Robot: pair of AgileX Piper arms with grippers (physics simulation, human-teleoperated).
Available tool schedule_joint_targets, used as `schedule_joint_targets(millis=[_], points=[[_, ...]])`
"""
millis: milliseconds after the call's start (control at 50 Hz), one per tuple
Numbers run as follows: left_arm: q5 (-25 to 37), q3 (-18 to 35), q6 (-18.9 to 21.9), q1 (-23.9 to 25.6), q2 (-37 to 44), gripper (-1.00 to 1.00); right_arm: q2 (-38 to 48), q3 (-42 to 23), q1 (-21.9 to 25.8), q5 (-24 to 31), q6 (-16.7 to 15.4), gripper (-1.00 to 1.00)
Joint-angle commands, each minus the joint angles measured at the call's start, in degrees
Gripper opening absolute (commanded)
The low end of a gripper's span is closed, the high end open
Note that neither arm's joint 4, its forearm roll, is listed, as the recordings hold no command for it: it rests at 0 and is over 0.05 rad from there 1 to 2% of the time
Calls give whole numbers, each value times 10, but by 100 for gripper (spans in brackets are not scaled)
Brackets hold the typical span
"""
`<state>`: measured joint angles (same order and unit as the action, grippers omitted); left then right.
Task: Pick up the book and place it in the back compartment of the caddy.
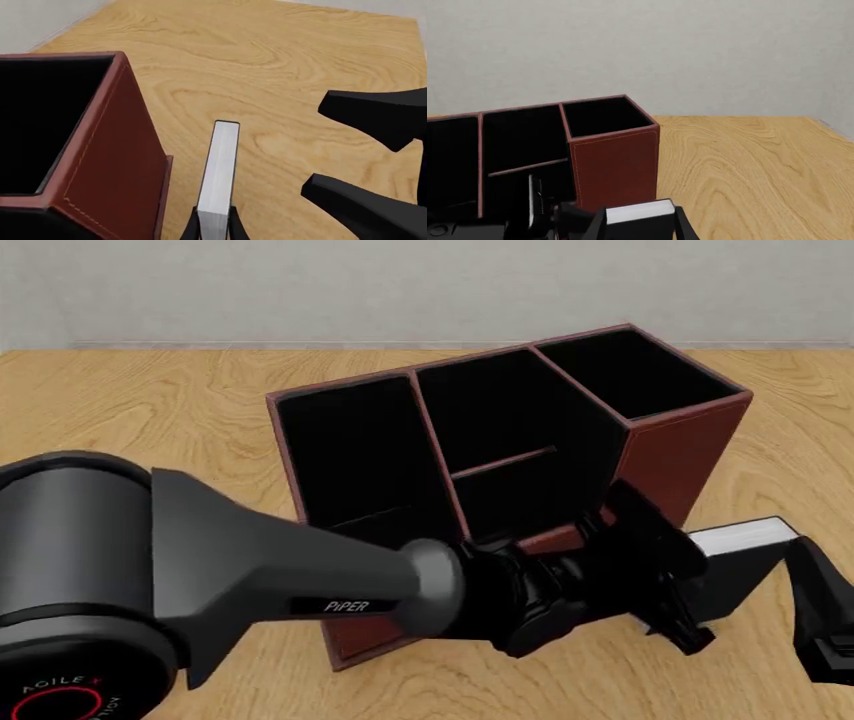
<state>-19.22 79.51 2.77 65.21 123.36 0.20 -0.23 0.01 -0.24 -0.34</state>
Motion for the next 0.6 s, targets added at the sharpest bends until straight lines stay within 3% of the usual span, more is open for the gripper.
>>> schedule_joint_targets(millis=[20, 600], points=[[-36, -44, 30, 3, -36, -100, 0, 0, 0, 0, 0, 100], [-115, -184, 25, -7, -123, -100, 0, 0, 0, 0, 0, 100]])
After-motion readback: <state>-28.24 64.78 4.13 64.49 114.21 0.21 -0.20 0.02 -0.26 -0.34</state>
